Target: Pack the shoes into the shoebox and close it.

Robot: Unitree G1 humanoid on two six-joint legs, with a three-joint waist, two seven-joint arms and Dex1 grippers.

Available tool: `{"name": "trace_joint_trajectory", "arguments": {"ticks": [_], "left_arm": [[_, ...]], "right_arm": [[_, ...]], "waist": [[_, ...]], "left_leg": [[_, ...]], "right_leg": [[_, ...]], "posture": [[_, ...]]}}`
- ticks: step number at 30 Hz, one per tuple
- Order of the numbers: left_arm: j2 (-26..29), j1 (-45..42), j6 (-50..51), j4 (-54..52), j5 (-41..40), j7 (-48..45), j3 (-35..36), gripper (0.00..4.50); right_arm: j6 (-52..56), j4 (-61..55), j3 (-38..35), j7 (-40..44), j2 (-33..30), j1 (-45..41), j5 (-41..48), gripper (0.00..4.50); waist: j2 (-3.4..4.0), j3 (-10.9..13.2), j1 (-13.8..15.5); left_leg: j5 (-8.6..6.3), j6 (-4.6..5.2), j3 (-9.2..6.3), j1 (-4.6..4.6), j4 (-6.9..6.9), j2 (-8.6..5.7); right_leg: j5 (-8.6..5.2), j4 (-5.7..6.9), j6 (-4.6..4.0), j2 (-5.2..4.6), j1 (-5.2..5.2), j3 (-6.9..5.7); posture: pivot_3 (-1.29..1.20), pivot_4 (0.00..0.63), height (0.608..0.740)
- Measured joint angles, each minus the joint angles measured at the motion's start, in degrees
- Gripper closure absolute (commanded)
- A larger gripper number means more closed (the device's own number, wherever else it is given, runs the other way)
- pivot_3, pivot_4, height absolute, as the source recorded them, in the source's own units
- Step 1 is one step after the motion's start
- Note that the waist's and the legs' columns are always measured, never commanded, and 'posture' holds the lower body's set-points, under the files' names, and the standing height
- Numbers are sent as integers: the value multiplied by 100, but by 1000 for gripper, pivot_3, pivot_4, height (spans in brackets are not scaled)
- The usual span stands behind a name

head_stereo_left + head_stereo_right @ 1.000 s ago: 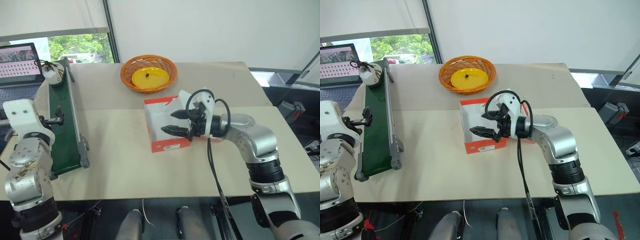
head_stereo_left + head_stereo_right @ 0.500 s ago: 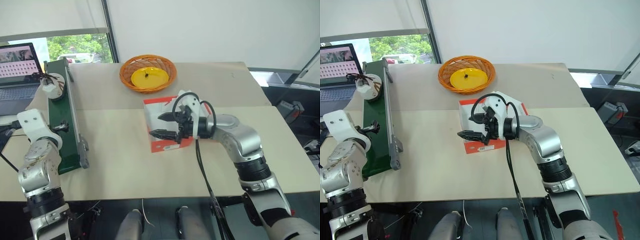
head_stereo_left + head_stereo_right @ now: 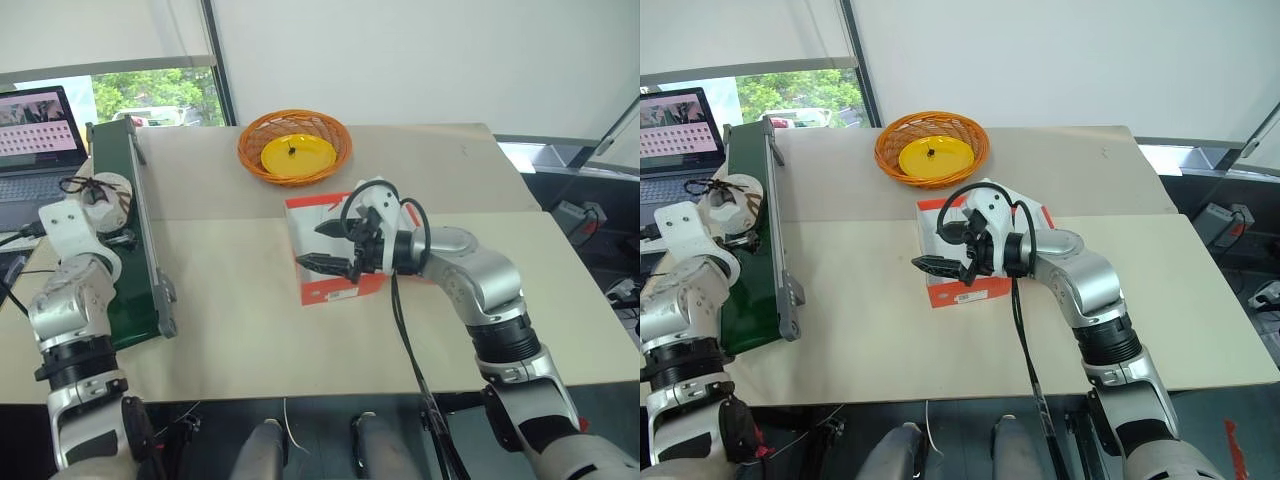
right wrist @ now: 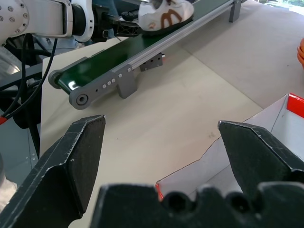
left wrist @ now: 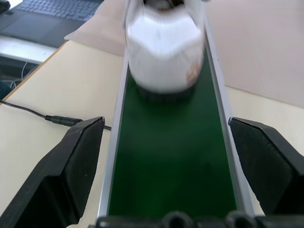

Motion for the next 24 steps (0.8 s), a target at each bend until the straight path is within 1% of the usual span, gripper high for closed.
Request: {"name": "trace_joint_trajectory", "arguments": {"ticks": [5,8,11,16,17,19,20,23,24], "left_arm": [[126,-148,82,302,0,80,-10,0],[123,-283,141,496,-114,78,109,0],[123,-283,120,514,-138,-28,67,783],[44,-283,144,447,-301,-72,100,2556],[8,-283,146,406,-328,-69,135,2785],[-99,-283,143,289,-413,-57,206,3198],[-147,-285,116,231,-484,-94,215,3308],[-264,-287,-51,-48,-564,-300,89,3308],[-301,-287,-182,-246,-569,-429,-64,3308]], "right_arm": [[0,-4,-7,-67,-1,0,0,26],[0,-4,-21,-109,-5,0,-1,26],[0,-4,-33,-112,-30,0,-2,0],[0,-4,-46,-119,-98,0,-7,0],[0,-4,-48,-120,-110,0,-8,0],[0,-6,-53,-121,-136,-1,-8,0],[0,-10,-53,-121,-143,-1,-8,0],[0,-33,-68,-124,-154,-1,-6,0],[15,-33,-101,-143,-145,-2,13,0]], "waist": [[0,0,5],[0,0,11],[0,0,10],[0,0,10],[0,0,11],[-1,0,37],[-1,0,53],[-10,2,58],[-15,1,59]], "left_leg": [[0,0,0,-1,0,0],[0,0,0,1,0,-2],[0,0,0,2,0,0],[1,-2,0,4,0,1],[1,-2,0,4,0,1],[3,-4,-2,3,1,0],[4,-6,-4,0,1,-1],[4,-7,-4,-11,2,-3],[4,-7,-5,-15,2,-3]], "right_leg": [[0,2,0,-1,-2,0],[0,2,0,-2,-1,0],[1,5,0,-1,-1,0],[3,7,-3,1,-1,-1],[3,7,-3,0,-1,-1],[3,6,-3,-1,1,-3],[3,5,-2,-2,1,-4],[6,-1,1,-3,-3,-5],[6,-4,1,-3,-6,-5]], "posture": [[0,150,739],[0,150,739],[0,150,739],[0,150,739],[0,150,739],[0,150,739],[0,150,739],[0,150,739],[0,150,739]]}}
